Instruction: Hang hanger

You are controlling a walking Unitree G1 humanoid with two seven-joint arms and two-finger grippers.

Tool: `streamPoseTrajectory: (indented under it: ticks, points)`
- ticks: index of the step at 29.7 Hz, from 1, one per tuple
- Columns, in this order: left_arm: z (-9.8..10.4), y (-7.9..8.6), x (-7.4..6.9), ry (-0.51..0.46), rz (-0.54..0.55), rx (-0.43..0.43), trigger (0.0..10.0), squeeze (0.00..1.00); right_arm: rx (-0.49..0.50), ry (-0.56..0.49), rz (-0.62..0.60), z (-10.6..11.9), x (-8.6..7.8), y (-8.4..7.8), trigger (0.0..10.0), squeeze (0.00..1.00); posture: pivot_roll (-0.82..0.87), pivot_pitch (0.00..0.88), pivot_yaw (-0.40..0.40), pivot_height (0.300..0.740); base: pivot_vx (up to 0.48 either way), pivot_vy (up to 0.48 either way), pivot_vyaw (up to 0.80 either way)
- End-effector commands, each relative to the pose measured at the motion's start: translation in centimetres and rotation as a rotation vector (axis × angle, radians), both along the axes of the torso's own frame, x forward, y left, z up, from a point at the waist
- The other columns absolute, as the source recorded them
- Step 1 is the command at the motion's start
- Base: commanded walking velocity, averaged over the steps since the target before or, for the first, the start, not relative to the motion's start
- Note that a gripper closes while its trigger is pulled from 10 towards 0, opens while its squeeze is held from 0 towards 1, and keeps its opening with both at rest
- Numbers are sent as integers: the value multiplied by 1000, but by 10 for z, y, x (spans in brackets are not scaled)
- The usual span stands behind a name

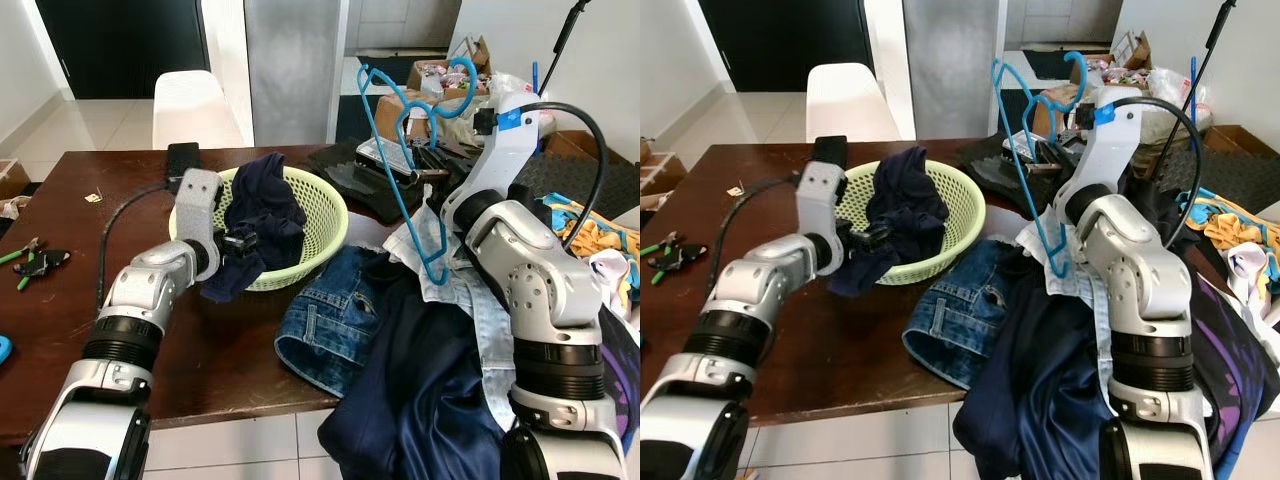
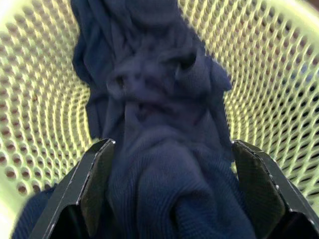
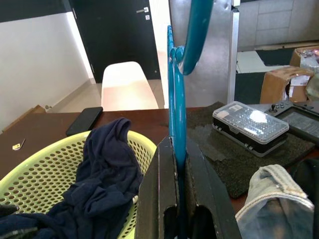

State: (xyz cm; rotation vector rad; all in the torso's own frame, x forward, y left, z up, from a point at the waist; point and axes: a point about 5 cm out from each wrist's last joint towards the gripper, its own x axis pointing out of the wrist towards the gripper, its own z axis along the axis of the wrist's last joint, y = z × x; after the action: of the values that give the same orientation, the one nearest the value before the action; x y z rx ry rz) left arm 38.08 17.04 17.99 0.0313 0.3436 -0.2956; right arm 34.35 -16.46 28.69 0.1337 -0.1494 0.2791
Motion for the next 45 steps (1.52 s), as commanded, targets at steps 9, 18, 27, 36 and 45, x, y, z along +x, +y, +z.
streamPoseTrajectory:
  ticks: [9,18,27,36,45]
  points:
    - [-13,10,-5,112,16,12,0,0,-4,-20,-10,8,-3,-2,10000,0,15,69,-36,740,0,0,0]
    - [-5,14,-3,92,39,-19,0,0,-5,-31,-16,12,-2,-4,10000,0,16,64,-37,740,0,0,0]
    - [63,28,7,-295,177,-11,0,0,-2,-35,-22,13,-2,-5,10000,0,16,58,-35,740,0,0,0]
    - [187,50,-23,-915,369,97,0,0,3,-39,-5,13,0,0,10000,0,27,45,-35,740,0,0,0]
    - [268,62,-74,-1306,486,264,0,0,14,-45,2,13,1,2,10000,0,53,28,-28,740,0,0,0]
